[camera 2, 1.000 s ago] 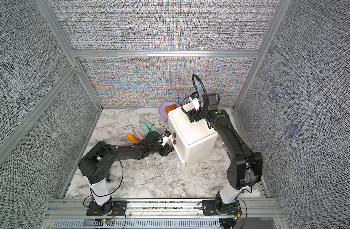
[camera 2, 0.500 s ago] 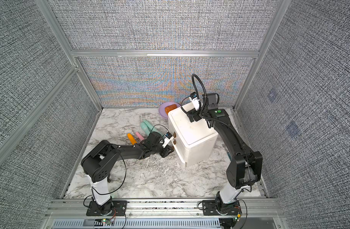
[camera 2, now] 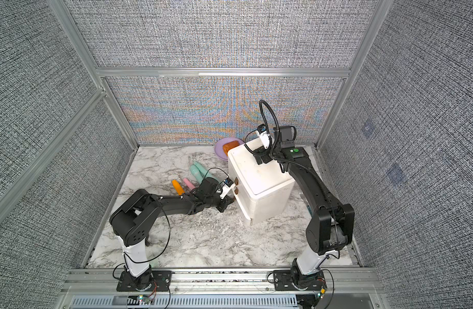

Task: Take the microphone out of the drawer
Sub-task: Open the drawer in the storage box.

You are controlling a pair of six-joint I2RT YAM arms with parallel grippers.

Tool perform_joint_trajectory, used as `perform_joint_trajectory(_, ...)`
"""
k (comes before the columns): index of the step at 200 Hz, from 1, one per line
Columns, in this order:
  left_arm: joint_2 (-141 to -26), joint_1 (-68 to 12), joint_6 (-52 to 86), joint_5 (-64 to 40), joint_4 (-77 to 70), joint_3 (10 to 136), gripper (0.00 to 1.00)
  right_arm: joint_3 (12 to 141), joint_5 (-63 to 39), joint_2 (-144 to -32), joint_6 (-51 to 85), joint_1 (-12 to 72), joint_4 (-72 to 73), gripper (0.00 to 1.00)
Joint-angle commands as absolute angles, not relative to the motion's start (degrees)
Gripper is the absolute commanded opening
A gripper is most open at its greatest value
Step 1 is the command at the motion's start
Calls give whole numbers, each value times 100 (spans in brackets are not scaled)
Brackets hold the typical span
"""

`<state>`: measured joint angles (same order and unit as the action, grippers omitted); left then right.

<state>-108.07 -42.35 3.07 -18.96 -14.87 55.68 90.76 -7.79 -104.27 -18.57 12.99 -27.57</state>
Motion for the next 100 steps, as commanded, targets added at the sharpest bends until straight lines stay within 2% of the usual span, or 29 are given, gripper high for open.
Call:
perform_joint_trajectory(1,-10685,-4237,360,-1669,-1751,5527,0,8983,-1037,-10529,-1843,1314,-3356,98)
perform_joint_trajectory(100,-9933,-4242,593,-1104,-1756,4732,0,8939,-993,-10534,-1886,1301,-3322,98)
